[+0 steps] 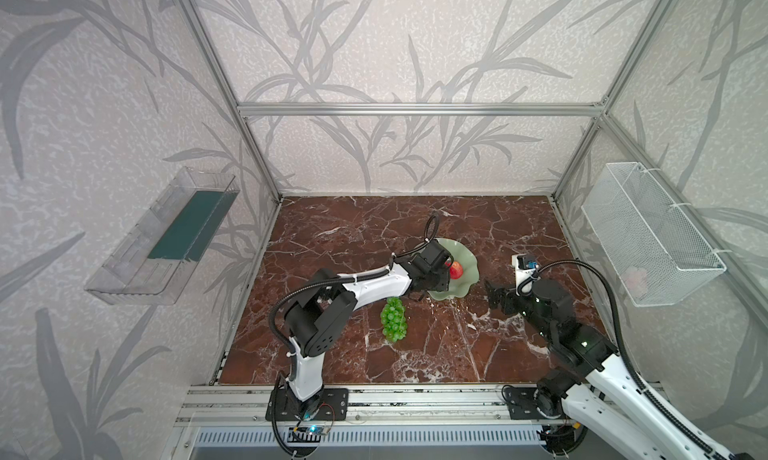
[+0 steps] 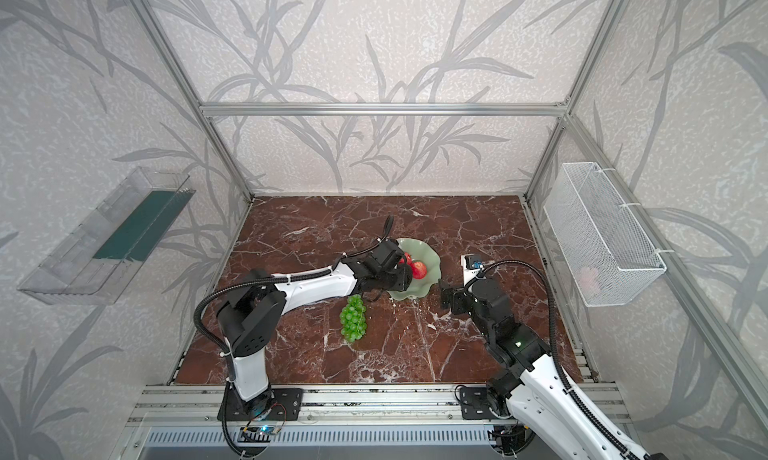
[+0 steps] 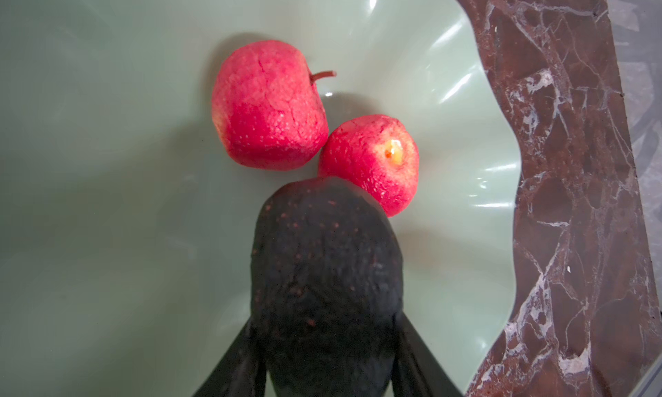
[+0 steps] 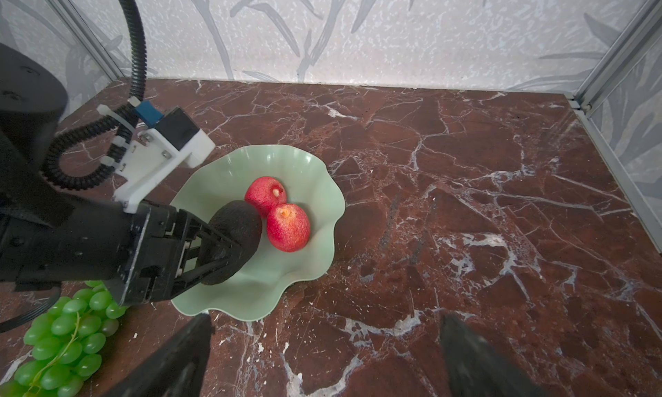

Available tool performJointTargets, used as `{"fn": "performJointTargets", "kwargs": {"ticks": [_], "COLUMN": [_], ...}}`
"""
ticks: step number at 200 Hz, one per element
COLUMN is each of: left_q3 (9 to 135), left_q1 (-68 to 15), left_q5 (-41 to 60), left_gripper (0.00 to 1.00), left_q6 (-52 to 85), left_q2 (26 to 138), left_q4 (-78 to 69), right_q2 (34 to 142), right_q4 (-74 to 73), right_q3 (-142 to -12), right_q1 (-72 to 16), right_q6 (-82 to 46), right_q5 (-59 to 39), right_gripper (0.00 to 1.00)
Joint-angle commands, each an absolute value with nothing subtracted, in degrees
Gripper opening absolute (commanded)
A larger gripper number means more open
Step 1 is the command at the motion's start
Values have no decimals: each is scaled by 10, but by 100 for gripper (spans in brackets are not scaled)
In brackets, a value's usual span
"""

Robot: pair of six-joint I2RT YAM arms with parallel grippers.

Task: Place and organize the fake fruits in the fruit bowl
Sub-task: 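Lift the avocado with the left gripper and place it beside the apples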

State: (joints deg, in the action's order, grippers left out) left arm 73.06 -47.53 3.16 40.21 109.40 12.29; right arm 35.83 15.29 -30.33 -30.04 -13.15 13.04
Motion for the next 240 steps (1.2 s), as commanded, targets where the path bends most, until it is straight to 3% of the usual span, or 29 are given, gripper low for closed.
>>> {"fn": "performJointTargets", "kwargs": {"ticks": [1, 24, 53, 99, 149, 168, 188, 240], "left_q3": [748, 755, 748, 706, 546, 489, 444, 383], "left_q1": [-470, -469, -468, -466, -447, -423, -368, -313], "left_q5": [36, 47, 49, -21, -198, -251, -258, -263], "left_gripper": [44, 53, 72, 78, 86, 92, 96, 100], "left_q6": [423, 422, 411, 375, 306, 291, 317, 320], "left_q2": [1107, 1108, 1079, 956, 687, 598, 518, 338], "left_q4": [116, 125, 111, 104, 101, 138, 209, 306], "right_q2": [361, 366, 375, 407, 500, 563, 635, 814], "right_q4": [153, 153, 155, 152, 122, 87, 37, -64], "right_q3": [-301, -304, -314, -340, -378, -396, -411, -461], "right_q1": [-298, -299, -298, -316, -536, -611, -680, -734], "right_q6": [-123, -123, -123, -151, -193, -218, -243, -286], "right_q5": [134, 134, 121, 78, 237, 253, 291, 288], "right_gripper": [98, 98, 97, 92, 91, 91, 94, 98]}}
